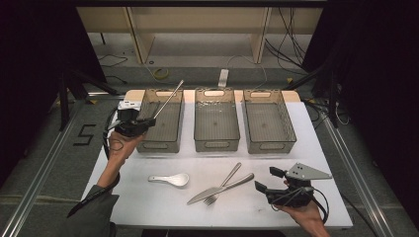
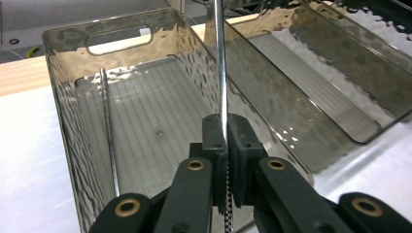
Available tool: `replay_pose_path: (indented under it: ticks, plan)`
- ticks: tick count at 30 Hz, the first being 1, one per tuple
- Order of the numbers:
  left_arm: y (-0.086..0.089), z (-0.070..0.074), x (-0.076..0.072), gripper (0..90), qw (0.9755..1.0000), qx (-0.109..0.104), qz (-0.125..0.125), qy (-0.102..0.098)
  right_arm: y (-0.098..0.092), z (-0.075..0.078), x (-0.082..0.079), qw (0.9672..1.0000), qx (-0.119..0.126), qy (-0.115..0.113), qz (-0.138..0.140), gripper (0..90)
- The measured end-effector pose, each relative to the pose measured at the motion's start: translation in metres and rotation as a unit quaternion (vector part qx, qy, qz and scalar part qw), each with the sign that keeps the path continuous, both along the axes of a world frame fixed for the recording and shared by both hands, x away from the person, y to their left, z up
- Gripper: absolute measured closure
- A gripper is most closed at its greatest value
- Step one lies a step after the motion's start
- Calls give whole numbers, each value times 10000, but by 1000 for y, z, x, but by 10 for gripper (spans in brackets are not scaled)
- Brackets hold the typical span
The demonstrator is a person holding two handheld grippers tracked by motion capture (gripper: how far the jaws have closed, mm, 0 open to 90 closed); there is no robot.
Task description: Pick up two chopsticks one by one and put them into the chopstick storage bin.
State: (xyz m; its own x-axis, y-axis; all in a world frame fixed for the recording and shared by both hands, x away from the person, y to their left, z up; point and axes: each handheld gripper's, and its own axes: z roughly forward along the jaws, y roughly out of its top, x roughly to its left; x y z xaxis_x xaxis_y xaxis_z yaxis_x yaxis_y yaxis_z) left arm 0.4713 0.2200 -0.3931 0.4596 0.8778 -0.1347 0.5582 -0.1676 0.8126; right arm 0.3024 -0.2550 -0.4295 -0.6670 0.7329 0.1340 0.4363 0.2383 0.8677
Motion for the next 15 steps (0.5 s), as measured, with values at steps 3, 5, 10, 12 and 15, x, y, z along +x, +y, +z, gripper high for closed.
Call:
replay_pose_path:
  ticks: [3, 5, 10, 12, 15]
  plan:
    - [1, -4, 6, 863, 9999, -4, 96, 40, 1, 0, -1, 10000, -15, -17, 22, 244]
    - [1, -6, 9, 863, 9999, 38, 148, 71, 1, 0, -2, 10000, 12, -19, 21, 241]
    - [-1, -12, 16, 863, 9994, 121, 245, 204, 1, 0, -3, 10000, 29, -19, 23, 239]
    - [1, -14, 17, 863, 9992, 104, 276, 265, 1, -1, -3, 10000, 20, -20, 37, 239]
    - [0, -15, 21, 862, 9989, 196, 323, 286, 2, -1, -3, 10000, 22, 6, 52, 239]
